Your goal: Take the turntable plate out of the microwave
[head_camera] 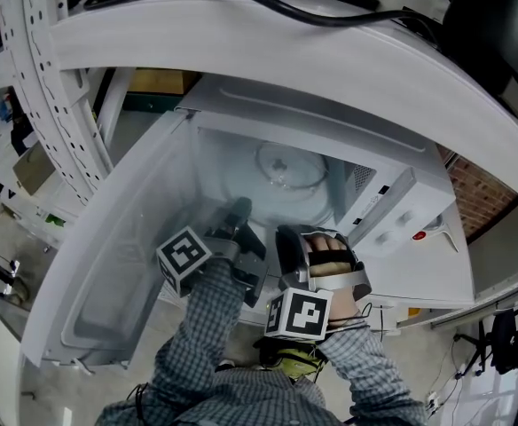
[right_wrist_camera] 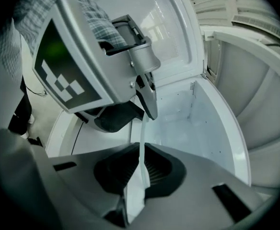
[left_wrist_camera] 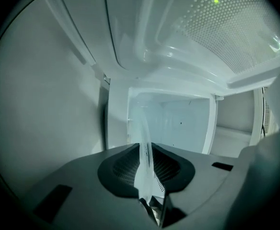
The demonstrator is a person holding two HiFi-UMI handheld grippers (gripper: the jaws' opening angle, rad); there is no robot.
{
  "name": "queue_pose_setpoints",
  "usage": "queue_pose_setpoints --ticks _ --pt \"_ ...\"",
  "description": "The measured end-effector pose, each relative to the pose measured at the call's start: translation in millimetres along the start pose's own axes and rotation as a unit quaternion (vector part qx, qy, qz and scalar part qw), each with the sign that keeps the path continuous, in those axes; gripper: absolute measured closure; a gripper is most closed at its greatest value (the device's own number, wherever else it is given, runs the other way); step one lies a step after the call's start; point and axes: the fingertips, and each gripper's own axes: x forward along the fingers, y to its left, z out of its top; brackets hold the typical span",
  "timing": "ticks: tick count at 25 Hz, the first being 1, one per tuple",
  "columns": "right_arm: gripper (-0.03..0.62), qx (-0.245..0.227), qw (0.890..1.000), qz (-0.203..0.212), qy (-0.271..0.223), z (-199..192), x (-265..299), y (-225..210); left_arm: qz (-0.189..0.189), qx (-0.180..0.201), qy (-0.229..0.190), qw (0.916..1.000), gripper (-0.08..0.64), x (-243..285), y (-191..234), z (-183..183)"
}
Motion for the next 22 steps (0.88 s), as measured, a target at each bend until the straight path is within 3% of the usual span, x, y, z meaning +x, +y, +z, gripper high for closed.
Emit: queue_pose_setpoints --ticks 5,10,12,14,15,16,18,20,21,22 --pt "0.554 0.038 0.999 -0.029 -0.011 -3 -9 -6 -0.01 -0.008 -0.009 0.9999 0.486 -1 -5 -1" --pt "0.554 0.047 0.998 -0.053 0.004 -18 -24 -7 -0.019 -0.013 -0.014 0.9996 0.486 -3 -4 3" --pt "0.554 0.1 0.993 -0.062 0.0 -29 -29 -14 -0.029 -0.014 -0.018 0.9993 0.486 -3 -7 5" --pt "0.554 0.209 0.976 -0.059 -0.019 -41 -35 -21 -0.034 -0.013 -0.022 0.9991 0.486 -4 -7 7" --pt "0.554 0.281 0.958 -0.052 -0.033 -48 -38 -24 -0.037 -0.013 -0.022 0.999 0.486 -4 -7 7" --pt "0.554 0.358 0.932 -0.039 -0.048 -55 -40 -27 -0.038 -0.012 -0.022 0.999 0.486 -5 -6 7" --pt "0.554 0.499 0.863 0.002 -0.079 -65 -42 -28 -0.049 -0.015 -0.021 0.9985 0.486 -4 -10 6" --pt "0.552 0.614 0.779 0.059 -0.11 -69 -43 -25 -0.059 -0.02 -0.02 0.9979 0.486 -4 -14 5" --pt "0.552 0.669 0.727 0.089 -0.127 -70 -42 -23 -0.061 -0.021 -0.019 0.9977 0.486 -4 -15 4" --pt "0.552 0.723 0.665 0.119 -0.146 -71 -41 -22 -0.062 -0.022 -0.019 0.9976 0.486 -4 -14 4"
